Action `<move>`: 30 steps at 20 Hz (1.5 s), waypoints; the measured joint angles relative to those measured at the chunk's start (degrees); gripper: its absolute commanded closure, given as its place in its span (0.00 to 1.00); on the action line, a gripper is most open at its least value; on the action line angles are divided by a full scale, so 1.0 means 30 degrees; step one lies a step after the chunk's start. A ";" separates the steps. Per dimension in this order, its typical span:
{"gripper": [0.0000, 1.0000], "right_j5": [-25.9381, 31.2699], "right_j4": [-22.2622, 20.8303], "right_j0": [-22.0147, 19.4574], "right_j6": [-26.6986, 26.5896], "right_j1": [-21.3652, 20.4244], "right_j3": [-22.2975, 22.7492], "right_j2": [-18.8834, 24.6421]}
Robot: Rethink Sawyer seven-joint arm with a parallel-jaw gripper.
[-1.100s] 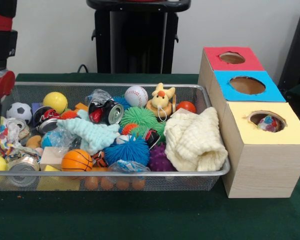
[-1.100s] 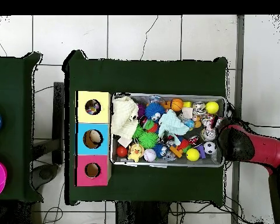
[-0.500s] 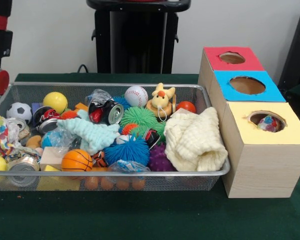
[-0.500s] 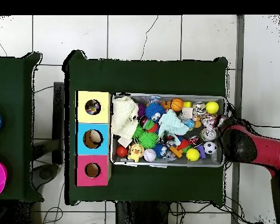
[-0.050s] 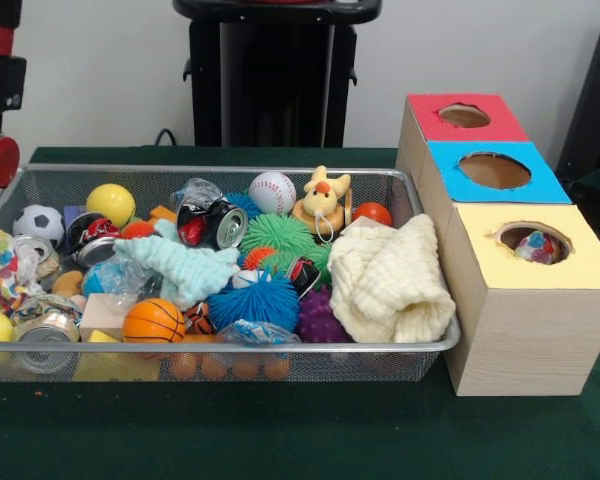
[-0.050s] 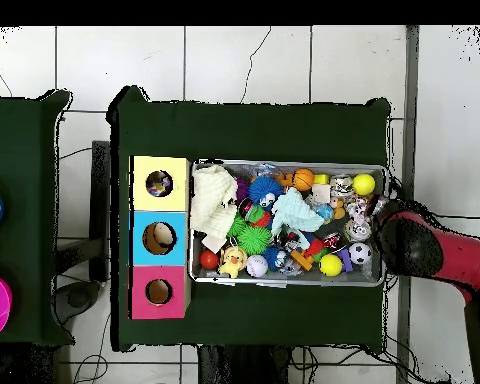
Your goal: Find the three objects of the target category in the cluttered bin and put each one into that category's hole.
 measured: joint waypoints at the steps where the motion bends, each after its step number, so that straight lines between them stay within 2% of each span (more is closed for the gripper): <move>1: 1.00 0.0191 0.0215 0.0000 0.0000 -0.0055 0.0019 0.0033; 10: 1.00 0.2255 0.1707 0.0073 0.0000 -0.0851 0.0365 0.0292; 18: 1.00 0.2811 0.2565 0.0563 0.0000 -0.1605 0.1112 0.0303; 30: 1.00 0.5247 0.3921 0.2543 0.0000 -0.3462 0.1590 0.0264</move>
